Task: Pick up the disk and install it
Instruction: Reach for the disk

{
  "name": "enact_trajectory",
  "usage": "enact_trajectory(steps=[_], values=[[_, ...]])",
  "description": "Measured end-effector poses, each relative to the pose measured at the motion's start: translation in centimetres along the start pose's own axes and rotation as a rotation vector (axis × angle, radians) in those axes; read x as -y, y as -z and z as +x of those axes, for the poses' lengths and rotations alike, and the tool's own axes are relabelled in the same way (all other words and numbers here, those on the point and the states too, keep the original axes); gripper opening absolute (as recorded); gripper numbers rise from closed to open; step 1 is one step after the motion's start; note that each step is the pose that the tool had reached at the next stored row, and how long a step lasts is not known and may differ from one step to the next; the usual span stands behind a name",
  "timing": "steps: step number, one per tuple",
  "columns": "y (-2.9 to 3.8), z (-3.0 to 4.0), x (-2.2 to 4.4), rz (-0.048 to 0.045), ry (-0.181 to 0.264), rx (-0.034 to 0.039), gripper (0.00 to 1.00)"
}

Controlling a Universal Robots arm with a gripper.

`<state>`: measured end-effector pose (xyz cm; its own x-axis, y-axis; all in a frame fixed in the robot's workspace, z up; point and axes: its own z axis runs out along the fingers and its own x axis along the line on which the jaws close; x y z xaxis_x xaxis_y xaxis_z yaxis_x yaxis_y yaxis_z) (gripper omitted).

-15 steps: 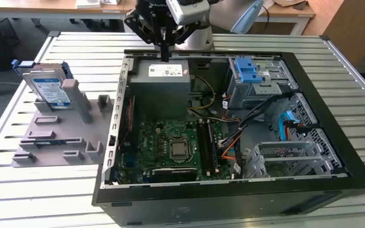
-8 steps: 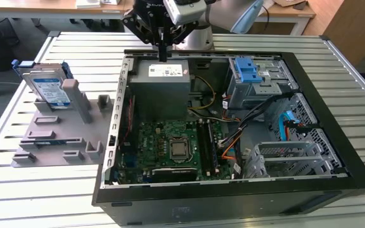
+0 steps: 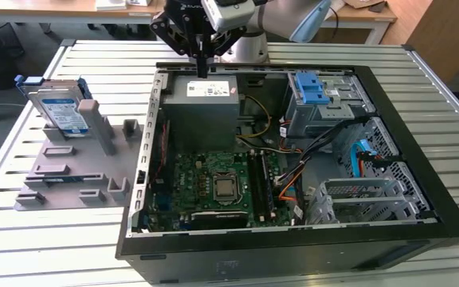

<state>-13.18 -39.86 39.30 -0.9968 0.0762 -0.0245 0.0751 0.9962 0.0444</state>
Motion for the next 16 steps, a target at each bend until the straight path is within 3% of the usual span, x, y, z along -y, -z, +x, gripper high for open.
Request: enact_trajectory(steps=[16], values=[[-0.11, 0.54, 0.0, 0.0, 0.0, -0.0002, 0.11]])
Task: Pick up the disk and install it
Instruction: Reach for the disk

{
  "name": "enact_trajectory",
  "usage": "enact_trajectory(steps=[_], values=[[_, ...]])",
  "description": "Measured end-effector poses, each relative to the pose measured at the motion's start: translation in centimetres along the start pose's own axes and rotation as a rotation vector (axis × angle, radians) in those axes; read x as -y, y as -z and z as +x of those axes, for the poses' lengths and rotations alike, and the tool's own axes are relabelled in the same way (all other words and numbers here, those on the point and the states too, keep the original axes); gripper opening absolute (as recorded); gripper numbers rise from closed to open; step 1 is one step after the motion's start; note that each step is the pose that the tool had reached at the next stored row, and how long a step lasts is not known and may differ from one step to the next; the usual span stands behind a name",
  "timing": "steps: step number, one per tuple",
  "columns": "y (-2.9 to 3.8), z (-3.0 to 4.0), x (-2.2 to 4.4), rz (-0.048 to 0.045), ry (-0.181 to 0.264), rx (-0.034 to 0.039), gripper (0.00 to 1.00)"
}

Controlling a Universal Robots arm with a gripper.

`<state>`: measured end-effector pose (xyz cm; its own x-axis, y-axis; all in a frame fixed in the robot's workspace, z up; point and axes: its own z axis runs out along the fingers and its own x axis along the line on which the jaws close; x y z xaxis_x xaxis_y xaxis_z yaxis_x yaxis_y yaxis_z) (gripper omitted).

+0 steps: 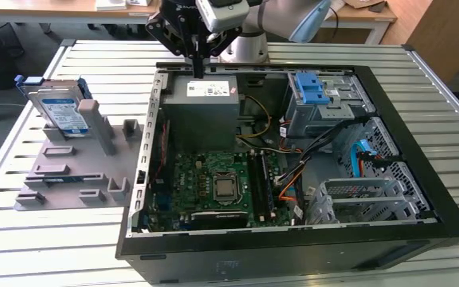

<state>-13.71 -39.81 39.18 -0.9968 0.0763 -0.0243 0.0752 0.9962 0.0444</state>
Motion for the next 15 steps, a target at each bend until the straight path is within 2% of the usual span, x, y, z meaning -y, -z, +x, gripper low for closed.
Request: enact_trajectory(steps=[6, 15], values=[[-0.02, 0.33, -0.05, 0.0001, 0.0, -0.0001, 0.11], [-0.05, 0.78, -0.48, 0.0001, 0.0, -0.0001, 0.11]])
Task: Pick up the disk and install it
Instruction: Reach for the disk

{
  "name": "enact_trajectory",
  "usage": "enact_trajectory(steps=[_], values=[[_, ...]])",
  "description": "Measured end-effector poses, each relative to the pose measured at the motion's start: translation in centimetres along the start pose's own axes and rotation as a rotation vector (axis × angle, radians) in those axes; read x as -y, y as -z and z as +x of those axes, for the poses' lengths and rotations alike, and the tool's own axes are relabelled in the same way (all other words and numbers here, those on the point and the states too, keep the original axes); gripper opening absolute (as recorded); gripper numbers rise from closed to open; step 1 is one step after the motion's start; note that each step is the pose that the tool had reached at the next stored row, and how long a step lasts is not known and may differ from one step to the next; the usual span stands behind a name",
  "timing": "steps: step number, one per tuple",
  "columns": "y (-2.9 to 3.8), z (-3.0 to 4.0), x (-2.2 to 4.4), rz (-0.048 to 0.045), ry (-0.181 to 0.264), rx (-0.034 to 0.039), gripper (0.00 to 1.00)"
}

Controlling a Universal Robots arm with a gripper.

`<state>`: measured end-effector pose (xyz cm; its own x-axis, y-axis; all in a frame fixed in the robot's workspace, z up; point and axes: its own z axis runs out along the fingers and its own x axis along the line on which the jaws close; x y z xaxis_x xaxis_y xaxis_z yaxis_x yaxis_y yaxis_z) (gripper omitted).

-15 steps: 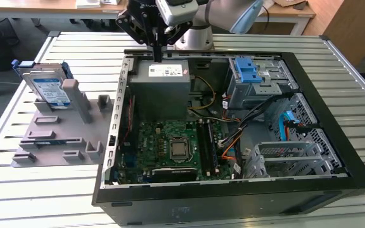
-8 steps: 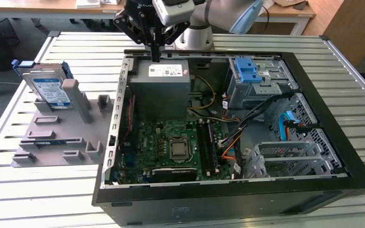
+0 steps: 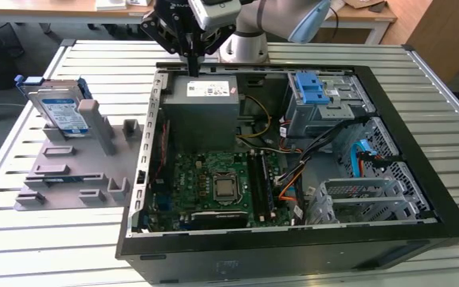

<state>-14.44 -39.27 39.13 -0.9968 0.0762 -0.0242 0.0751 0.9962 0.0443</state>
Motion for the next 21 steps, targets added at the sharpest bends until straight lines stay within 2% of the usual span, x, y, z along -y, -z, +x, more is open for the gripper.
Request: enact_trajectory(steps=[7, 14, 21], values=[[0.0, 0.59, -0.05, -0.0001, 0.0, 0.0, 0.11], [-0.02, 0.95, -0.12, 0.0024, 0.001, -0.0039, 0.11], [-0.04, 1.88, -0.52, 0.0025, 0.001, -0.0051, 0.11]])
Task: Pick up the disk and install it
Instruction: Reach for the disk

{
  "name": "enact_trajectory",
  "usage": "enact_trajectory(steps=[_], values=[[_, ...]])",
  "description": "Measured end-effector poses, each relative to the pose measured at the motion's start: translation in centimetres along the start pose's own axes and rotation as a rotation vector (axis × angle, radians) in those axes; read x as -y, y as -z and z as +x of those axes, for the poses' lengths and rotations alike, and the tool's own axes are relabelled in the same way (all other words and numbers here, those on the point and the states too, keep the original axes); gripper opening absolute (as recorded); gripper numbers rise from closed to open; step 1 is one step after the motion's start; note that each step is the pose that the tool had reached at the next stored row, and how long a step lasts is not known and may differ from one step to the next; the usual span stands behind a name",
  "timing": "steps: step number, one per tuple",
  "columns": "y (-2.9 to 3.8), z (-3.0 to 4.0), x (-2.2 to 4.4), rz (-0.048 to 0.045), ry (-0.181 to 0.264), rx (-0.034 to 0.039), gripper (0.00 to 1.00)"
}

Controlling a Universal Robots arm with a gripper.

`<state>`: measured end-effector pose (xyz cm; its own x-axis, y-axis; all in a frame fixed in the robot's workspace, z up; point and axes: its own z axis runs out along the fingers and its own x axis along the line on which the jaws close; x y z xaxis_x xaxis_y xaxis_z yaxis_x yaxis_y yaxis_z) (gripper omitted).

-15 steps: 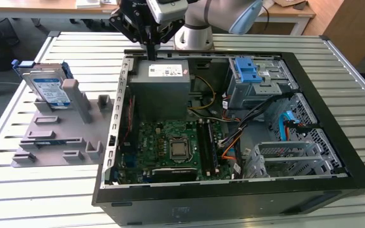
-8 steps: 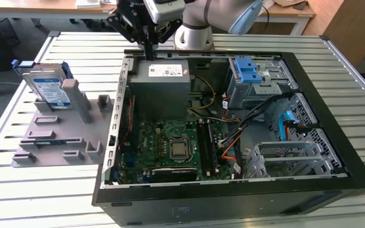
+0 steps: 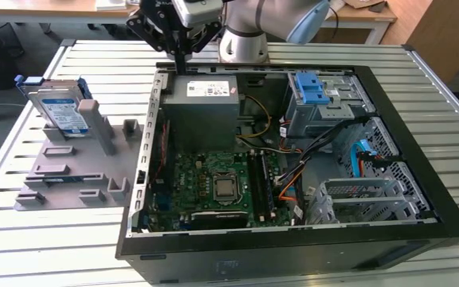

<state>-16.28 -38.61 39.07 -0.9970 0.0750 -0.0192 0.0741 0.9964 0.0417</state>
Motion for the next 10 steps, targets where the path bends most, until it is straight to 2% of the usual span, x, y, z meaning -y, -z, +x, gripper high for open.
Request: enact_trajectory(steps=[10], values=[[-0.03, 1.25, -0.13, 0.0, 0.0, -0.0004, 0.11]])
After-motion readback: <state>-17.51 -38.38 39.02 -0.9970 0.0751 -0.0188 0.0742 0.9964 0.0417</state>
